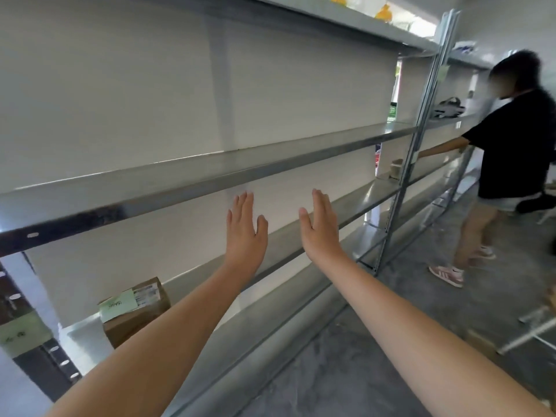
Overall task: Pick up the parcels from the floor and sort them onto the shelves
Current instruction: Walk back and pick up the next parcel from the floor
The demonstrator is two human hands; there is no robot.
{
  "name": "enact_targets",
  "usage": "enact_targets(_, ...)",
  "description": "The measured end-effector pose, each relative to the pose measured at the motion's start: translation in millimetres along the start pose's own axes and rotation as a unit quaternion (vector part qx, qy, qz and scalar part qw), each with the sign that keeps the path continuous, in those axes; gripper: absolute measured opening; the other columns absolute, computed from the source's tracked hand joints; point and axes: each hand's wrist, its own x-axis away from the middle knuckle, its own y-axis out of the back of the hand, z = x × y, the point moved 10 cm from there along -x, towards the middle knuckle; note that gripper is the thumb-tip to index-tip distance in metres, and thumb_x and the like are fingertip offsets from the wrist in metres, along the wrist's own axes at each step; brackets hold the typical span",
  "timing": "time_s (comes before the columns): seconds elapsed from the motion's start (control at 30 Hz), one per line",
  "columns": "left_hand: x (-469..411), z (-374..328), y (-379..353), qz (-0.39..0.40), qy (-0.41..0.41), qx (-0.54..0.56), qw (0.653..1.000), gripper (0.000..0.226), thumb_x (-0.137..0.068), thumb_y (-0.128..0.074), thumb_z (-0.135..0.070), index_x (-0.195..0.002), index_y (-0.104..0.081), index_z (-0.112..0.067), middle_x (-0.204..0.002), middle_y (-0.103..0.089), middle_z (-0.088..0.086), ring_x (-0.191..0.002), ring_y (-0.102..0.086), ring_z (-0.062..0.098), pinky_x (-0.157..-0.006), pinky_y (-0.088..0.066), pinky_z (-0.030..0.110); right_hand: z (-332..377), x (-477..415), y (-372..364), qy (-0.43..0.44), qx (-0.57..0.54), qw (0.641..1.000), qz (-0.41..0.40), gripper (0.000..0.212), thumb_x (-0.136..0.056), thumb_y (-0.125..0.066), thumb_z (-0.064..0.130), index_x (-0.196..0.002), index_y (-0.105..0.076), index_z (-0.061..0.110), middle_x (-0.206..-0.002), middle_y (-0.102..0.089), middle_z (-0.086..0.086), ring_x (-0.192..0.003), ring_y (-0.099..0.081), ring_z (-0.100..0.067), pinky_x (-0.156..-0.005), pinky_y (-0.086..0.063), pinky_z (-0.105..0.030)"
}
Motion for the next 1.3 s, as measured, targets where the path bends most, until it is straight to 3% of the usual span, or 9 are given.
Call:
enact_targets(0.27,-6.4,-57.4,-68.8,0.034,-0.080,-0.036,0.996,0.057,-0.108,-0.026,-0.026,-0.161,-0.007,-0.013,-0.170,-0.001,0.002,-0.156,0.007,0.013,-0.124,0.011,0.030,-44.9,4.3,84.3,-0.019,0.069,0.995,-0.077,0.059,-0.106,-0.033,0.034,-0.158,-0.014,0.015,-0.166,-0.012,-0.002,-0.152,-0.010,-0.017,-0.124,-0.009,-0.047)
enact_targets(0.5,-6.9,-116.3,-143.8,0.070,-0.129,0.002,0.989,0.059,-0.107,-0.030,-0.020,-0.160,-0.009,-0.010,-0.169,-0.003,0.005,-0.156,0.006,0.017,-0.124,0.012,0.030,-100.9,6.8,170.5,-0.040,0.133,0.979,-0.147,0.057,-0.105,-0.034,0.030,-0.156,-0.020,0.009,-0.163,-0.019,-0.006,-0.152,-0.013,-0.021,-0.124,-0.010,-0.047)
enact_targets(0.7,0.2,-173.0,-214.9,0.100,-0.170,0.005,0.980,0.063,-0.102,-0.022,-0.029,-0.160,-0.008,-0.009,-0.169,-0.002,0.006,-0.156,0.008,0.018,-0.124,0.012,0.032,-158.9,10.6,240.2,-0.077,0.184,0.965,-0.168,0.060,-0.106,-0.029,0.034,-0.158,-0.009,0.012,-0.167,-0.008,-0.002,-0.153,0.000,-0.014,-0.124,0.003,-0.037)
enact_targets(0.8,1.9,-203.7,-254.5,0.119,-0.190,0.008,0.974,0.060,-0.106,-0.022,-0.029,-0.160,-0.005,-0.009,-0.170,0.001,0.005,-0.155,0.011,0.015,-0.123,0.014,0.030,-186.9,9.9,280.0,-0.100,0.205,0.957,-0.178,0.060,-0.106,-0.027,0.035,-0.159,-0.008,0.013,-0.167,-0.006,-0.001,-0.153,0.002,-0.013,-0.124,0.004,-0.038)
enact_targets(0.93,7.9,-244.7,-308.7,0.139,-0.224,0.014,0.964,0.059,-0.108,-0.026,-0.027,-0.160,-0.005,-0.010,-0.170,0.000,0.005,-0.155,0.010,0.015,-0.127,0.006,0.040,-225.6,9.8,329.4,-0.119,0.226,0.948,-0.187,0.061,-0.106,-0.027,0.036,-0.159,-0.006,0.014,-0.167,-0.003,0.001,-0.153,0.004,-0.012,-0.125,0.003,-0.041)
enact_targets(1.1,16.7,-288.1,-373.5,0.160,-0.243,0.024,0.957,0.063,-0.104,-0.015,-0.039,-0.161,-0.004,-0.013,-0.169,0.000,0.003,-0.155,0.010,0.014,-0.126,0.007,0.038,-272.8,15.6,383.0,-0.145,0.264,0.934,-0.191,0.060,-0.107,-0.024,0.038,-0.159,-0.005,0.015,-0.167,-0.001,0.000,-0.153,0.005,-0.014,-0.125,0.002,-0.041)
enact_targets(1.3,34.6,-330.4,-440.3,0.189,-0.234,0.057,0.952,0.059,-0.108,-0.027,-0.028,-0.161,-0.005,-0.013,-0.169,0.001,0.002,-0.154,0.012,0.010,-0.125,0.010,0.036,-327.5,30.8,431.1,-0.177,0.335,0.908,-0.176,0.062,-0.106,-0.023,0.040,-0.159,0.001,0.017,-0.167,0.007,0.001,-0.153,0.010,-0.014,-0.122,0.009,-0.039)
